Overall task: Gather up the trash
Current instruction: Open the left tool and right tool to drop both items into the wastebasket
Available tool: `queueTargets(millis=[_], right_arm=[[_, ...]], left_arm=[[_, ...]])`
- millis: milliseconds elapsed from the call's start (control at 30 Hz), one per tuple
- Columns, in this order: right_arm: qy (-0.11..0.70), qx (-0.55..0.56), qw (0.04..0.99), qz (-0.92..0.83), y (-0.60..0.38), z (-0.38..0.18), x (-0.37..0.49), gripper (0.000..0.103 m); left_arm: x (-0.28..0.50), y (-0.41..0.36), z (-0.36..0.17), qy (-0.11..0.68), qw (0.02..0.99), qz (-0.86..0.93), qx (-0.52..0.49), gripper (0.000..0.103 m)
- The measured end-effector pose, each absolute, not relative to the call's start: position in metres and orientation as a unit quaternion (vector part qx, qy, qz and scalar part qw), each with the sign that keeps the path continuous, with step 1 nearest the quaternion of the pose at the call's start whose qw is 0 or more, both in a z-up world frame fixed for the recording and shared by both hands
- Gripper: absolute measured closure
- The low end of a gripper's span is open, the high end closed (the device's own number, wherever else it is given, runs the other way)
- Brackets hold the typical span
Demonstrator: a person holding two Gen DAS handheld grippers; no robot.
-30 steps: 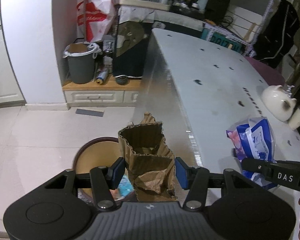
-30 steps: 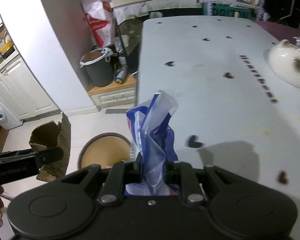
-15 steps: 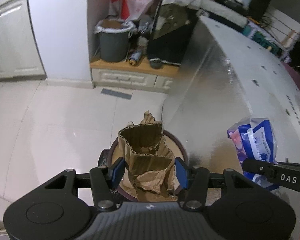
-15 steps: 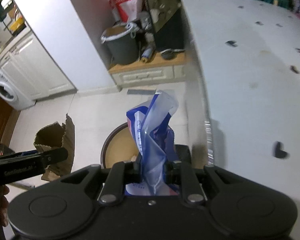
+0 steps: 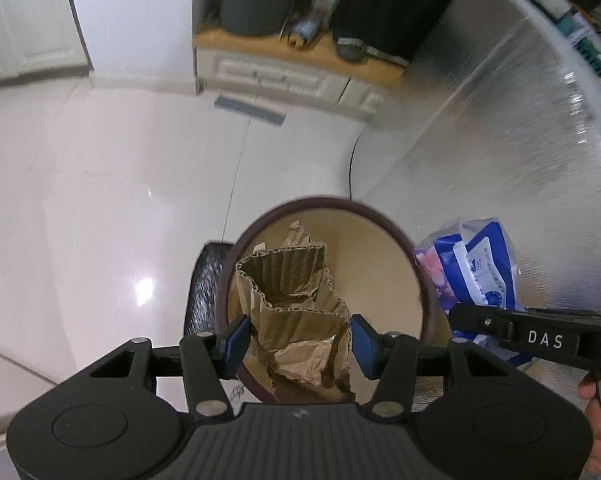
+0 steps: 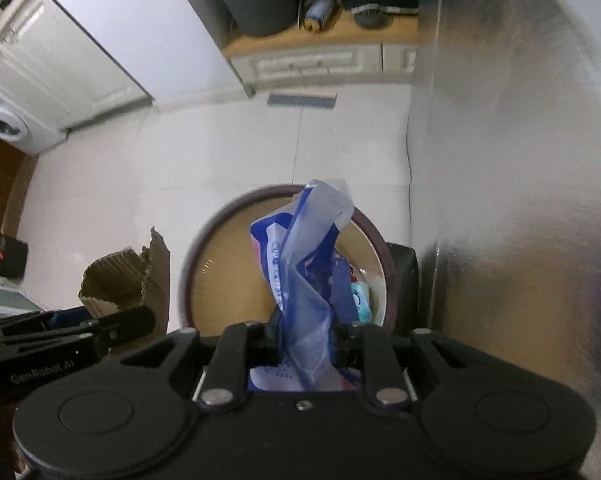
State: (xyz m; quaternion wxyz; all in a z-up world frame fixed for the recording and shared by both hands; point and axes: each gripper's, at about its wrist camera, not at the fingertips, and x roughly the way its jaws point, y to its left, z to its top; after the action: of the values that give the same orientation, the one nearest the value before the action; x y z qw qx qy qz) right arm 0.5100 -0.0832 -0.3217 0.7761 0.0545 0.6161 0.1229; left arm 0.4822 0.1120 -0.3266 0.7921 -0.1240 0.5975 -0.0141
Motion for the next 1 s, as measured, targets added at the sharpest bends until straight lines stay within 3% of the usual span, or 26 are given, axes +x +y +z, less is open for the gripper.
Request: queueTargets(millis=[400,733,800,867,1000], right_arm=[[0.639,0.056,0.753,0.145,-0.088,-0.388,0.54,0.078],[0.636,0.048,0.751,0.171,-0.079,-0.398,0.538,0.074],[0.635,0.054,0.751,0.172,-0.08,-0.401,0.542,0.067],[0.632,0.056,0.755,0.169,-0.08,-0.4,0.543,0.044],[0.629,0.052,0.758,0.165,-0.08,-0.398,0.544,0.042]], left_arm=[[0.512,0.1,-0.405,0.661,0.731,0.006,-0.171,0.048],[0.514,0.097,-0.414,0.677,0.719,0.019,-0.154,0.03],[0.515,0.098,-0.415,0.677,0.72,0.021,-0.152,0.019],[0.513,0.101,-0.412,0.675,0.722,0.022,-0.15,0.016],[0.509,0.108,-0.409,0.673,0.724,0.024,-0.149,0.016]])
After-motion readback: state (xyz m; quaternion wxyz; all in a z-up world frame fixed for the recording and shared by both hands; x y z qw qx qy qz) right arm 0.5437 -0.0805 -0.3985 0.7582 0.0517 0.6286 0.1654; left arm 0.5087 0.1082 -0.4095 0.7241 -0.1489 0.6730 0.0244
